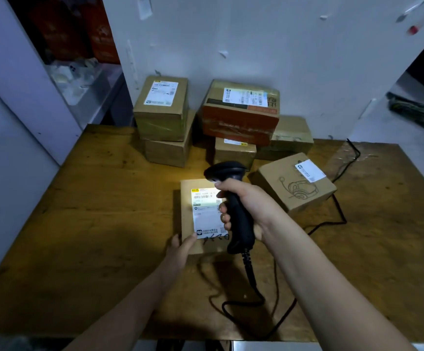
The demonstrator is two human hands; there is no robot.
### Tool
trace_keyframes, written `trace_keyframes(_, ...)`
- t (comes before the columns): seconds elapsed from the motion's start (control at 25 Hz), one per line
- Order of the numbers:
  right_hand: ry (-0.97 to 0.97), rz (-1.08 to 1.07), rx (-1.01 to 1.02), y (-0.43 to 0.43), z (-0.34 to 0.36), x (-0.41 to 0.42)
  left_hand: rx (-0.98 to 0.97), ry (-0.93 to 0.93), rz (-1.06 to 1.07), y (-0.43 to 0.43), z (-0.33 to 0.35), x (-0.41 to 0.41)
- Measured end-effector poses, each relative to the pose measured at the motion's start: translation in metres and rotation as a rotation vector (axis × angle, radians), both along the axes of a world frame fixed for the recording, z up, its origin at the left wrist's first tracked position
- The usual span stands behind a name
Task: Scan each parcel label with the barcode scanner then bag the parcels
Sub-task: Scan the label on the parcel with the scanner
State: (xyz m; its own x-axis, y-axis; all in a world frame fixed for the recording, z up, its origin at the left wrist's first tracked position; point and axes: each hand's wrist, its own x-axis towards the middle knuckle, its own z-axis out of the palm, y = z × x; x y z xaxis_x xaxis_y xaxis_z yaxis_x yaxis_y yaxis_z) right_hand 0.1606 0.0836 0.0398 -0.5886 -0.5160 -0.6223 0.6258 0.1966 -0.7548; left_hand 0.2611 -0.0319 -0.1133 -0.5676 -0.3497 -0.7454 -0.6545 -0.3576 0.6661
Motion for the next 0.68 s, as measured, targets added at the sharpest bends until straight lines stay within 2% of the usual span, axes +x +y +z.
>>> trace_keyframes(0.16,-0.008,0.009,0.054,-0.009,0.001,0.001,0.088,0.009,0.1,-0.019,-0.005,-0.012)
trace_keyframes(0.28,0.019,0.034,0.085,-0.014,0.003,0.0,0.049,0.055,0.128,-0.032,-0.004,-0.017)
trace_keyframes(0.68,-0.005,0.083,0.135,-0.018,-0.005,-0.005,0.029,0.061,0.023,-0.038,-0.005,-0.026)
